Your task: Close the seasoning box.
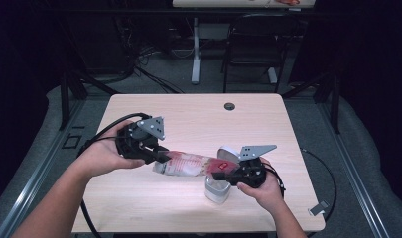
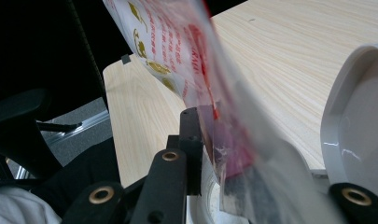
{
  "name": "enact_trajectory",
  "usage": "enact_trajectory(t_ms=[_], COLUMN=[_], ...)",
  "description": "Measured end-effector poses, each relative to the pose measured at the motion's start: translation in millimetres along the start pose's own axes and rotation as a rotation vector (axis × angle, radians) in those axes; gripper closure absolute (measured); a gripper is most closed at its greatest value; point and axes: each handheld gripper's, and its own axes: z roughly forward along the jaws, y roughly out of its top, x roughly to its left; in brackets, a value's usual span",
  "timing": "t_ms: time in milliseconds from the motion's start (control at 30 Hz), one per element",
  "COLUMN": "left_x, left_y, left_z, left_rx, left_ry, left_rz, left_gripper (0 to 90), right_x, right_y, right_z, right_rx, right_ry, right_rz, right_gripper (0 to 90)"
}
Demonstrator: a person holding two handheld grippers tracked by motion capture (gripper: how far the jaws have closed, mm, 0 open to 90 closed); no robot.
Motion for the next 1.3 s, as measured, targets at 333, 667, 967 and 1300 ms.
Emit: enact_trajectory(t_ms=[333, 667, 967, 1300], left_x=[-0.2, 0.0, -0.1, 0.0], left_y=[5.5, 10.0, 11.6, 15.0], left_z=[-0.3, -0.1, -0.1, -0.1], left_rx=[0.002, -0.002, -0.006, -0.007], left_ry=[0.000, 0.002, 0.001, 0.003], left_rz=[0.012, 0.018, 0.021, 0.026], left_gripper=[79.7, 80.6, 81.2, 82.2], right_x=[-0.8, -1.3, -1.4, -1.6], right_y=[-1.1, -1.4, -1.6, -1.7], right_z=[-0.8, -1.4, -1.7, -1.9], right_rx=[0.000, 0.001, 0.001, 0.000], right_ry=[-0.002, -0.008, -0.012, -0.014], right_rz=[0.004, 0.002, 0.002, 0.006], right_gripper=[81.7, 82.0, 82.5, 83.2])
